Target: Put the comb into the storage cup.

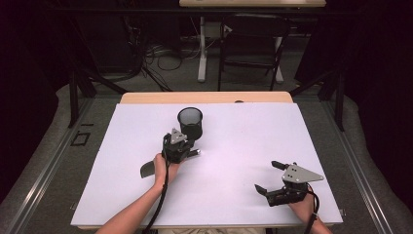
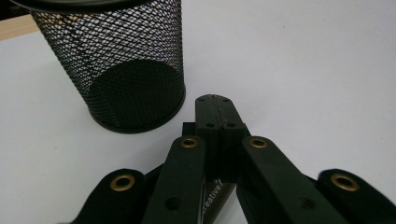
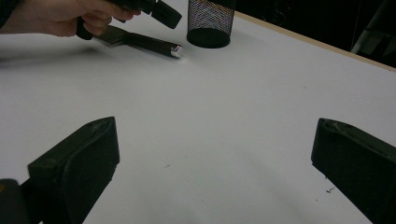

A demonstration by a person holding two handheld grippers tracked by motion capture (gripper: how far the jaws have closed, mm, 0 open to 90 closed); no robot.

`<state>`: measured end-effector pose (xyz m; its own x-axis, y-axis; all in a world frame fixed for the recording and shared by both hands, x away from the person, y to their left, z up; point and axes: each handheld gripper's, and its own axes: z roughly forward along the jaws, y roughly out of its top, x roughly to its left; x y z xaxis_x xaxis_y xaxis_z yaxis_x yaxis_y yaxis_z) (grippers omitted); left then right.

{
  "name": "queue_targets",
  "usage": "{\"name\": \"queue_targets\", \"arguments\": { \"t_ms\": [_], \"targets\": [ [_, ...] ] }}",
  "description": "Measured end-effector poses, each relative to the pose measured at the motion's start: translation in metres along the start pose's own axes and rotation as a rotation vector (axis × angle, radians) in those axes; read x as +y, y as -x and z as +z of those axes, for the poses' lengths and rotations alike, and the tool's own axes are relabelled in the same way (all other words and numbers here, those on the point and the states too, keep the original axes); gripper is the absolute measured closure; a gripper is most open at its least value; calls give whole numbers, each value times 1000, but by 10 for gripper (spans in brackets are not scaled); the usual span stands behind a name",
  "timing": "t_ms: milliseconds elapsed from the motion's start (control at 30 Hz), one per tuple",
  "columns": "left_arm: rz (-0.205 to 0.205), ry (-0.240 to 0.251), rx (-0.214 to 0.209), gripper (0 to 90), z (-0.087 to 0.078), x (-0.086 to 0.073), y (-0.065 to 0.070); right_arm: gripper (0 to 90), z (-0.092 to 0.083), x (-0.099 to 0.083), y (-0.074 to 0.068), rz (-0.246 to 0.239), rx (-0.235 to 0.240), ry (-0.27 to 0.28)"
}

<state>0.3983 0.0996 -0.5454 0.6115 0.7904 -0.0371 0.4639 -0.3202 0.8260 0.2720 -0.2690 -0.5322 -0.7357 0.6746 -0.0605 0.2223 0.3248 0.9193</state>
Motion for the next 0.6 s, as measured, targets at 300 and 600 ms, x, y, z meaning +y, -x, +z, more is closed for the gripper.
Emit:
{"name": "queue_targets", "arguments": {
  "t_ms": [300,600],
  "targets": [
    [-1,-36,7,900,9,-1,2,8,0,0,0,-1,4,-1],
    [5,-52,3,900,13,-1,2,8,1,0,0,-4,5,-9]
  ]
}}
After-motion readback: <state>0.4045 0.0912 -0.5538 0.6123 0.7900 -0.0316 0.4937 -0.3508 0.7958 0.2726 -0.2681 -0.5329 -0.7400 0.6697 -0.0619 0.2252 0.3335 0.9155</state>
